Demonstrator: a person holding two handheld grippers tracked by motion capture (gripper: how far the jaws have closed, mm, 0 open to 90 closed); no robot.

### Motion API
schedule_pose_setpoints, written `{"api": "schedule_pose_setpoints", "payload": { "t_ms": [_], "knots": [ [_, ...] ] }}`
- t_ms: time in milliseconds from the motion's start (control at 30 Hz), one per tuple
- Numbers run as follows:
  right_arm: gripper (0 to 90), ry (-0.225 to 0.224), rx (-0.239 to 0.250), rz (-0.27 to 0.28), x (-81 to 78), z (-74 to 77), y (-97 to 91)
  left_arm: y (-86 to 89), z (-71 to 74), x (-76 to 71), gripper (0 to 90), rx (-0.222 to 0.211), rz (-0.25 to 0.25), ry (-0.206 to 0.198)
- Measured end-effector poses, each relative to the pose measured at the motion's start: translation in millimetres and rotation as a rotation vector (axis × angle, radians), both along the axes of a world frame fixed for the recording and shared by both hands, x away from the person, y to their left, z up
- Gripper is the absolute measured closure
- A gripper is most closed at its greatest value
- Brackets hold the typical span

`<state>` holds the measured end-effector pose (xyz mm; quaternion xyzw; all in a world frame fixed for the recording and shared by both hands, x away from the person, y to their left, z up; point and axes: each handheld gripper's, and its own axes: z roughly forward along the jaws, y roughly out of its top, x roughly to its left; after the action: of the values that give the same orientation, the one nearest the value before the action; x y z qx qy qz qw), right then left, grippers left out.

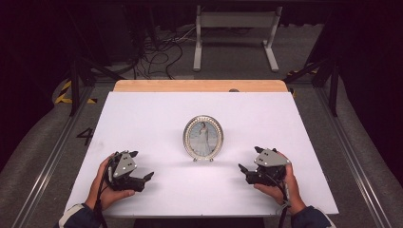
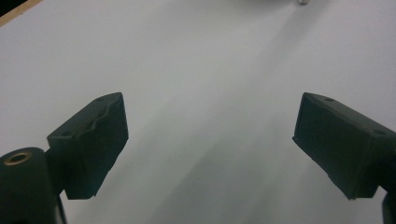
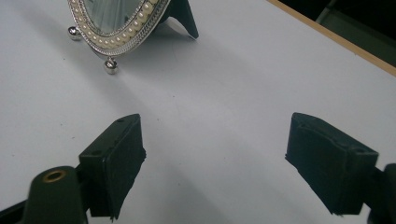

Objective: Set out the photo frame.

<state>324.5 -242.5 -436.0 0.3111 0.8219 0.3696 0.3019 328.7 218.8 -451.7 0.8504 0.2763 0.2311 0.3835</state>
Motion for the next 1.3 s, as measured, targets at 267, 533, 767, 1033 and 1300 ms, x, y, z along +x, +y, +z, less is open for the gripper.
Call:
{"api": "schedule_pose_setpoints", "payload": {
  "t_ms": [267,533,767,1033,1300],
  "knots": [
    [18.4,0.021,0.019,-0.023,-7.8,-10.1,-9.6,19.7,-1.3,-8.8,10.5,-0.023,0.051,0.002],
    [17.0,0.036,0.055,-0.06,-12.6,-12.8,-24.8,37.1,-6.1,-19.3,10.6,-0.042,0.078,0.026],
    [15.8,0.038,0.072,-0.101,-13.0,-15.8,-33.0,56.5,-5.1,-20.0,9.6,-0.083,0.122,0.044],
    [15.9,0.032,0.073,-0.102,-15.0,-15.6,-34.4,49.2,-7.9,-17.8,9.3,-0.051,0.103,0.042],
    [15.7,0.022,0.06,-0.094,-16.3,-14.2,-29.9,50.4,-7.9,-19.6,9.3,-0.06,0.109,0.033]
  ]
}}
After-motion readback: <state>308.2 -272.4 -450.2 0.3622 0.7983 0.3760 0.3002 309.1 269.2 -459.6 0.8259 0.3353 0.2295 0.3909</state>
